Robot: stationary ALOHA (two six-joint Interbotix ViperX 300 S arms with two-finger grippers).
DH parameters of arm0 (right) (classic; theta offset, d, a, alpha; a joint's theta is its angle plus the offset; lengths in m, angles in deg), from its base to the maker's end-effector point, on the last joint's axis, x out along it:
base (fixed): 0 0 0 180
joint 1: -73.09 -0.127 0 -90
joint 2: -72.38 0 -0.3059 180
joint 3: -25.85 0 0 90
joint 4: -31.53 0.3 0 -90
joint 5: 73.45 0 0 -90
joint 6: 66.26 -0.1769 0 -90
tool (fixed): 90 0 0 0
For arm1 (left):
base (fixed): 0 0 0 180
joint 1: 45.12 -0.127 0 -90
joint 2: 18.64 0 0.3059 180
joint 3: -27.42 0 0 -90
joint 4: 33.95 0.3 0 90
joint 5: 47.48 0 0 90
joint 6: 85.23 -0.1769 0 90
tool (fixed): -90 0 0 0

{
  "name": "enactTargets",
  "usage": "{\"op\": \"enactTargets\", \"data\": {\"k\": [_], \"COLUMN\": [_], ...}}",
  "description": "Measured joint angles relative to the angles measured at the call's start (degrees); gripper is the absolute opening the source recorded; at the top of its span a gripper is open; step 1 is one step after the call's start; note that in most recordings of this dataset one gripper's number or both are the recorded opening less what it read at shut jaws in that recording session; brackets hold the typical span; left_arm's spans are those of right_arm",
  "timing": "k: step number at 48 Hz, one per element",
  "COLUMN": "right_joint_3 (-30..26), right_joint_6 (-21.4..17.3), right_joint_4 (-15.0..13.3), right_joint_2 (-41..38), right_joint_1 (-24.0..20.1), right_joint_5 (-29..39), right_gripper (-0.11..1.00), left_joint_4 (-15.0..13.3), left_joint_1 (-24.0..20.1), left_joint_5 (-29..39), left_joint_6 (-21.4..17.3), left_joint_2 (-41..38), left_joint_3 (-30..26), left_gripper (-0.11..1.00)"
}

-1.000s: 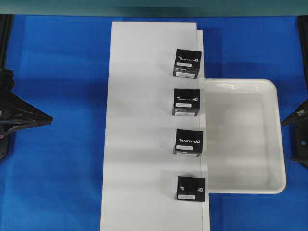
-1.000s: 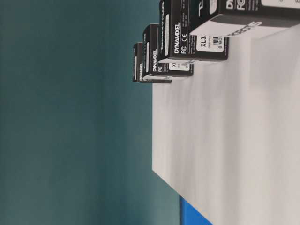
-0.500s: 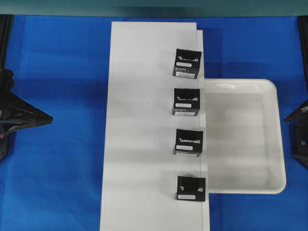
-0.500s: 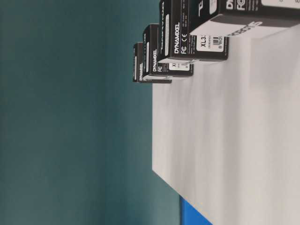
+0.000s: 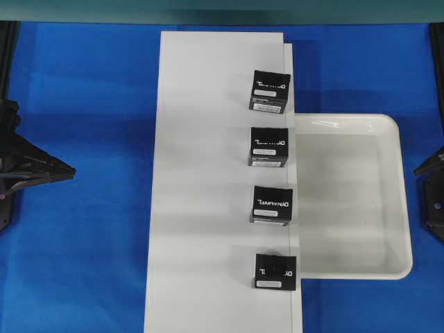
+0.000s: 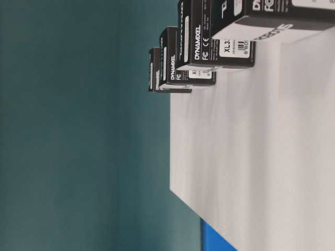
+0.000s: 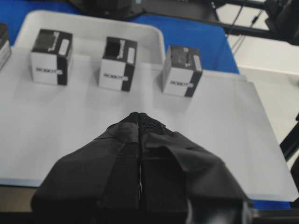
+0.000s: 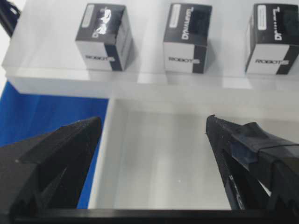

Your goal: Place the box from the white plastic tray onto the white base.

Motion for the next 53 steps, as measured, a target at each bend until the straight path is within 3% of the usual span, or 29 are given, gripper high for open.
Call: {"op": "enactTargets", "data": {"k": [32, 53], "right_joint_3": [1.32, 2.20], "right_joint_6": [-0.18, -0.26], "right_joint_4": [-0.09, -0.09], "right_joint_2": [0.88, 4.75], "right_joint_1": [0.00, 7.47], "right_joint_5": [1.93, 5.80], "right_gripper": [0.99, 0.98], "left_joint_4": [0.09, 0.09], "left_joint_1": [0.00, 0.00], "left_joint_5": [-1.05, -1.32], "left_joint_6": [0.00, 0.00], "left_joint_2": [0.00, 0.00], "left_joint_3": [0.00, 0.00], "left_gripper": [-0.07, -0.07]}}
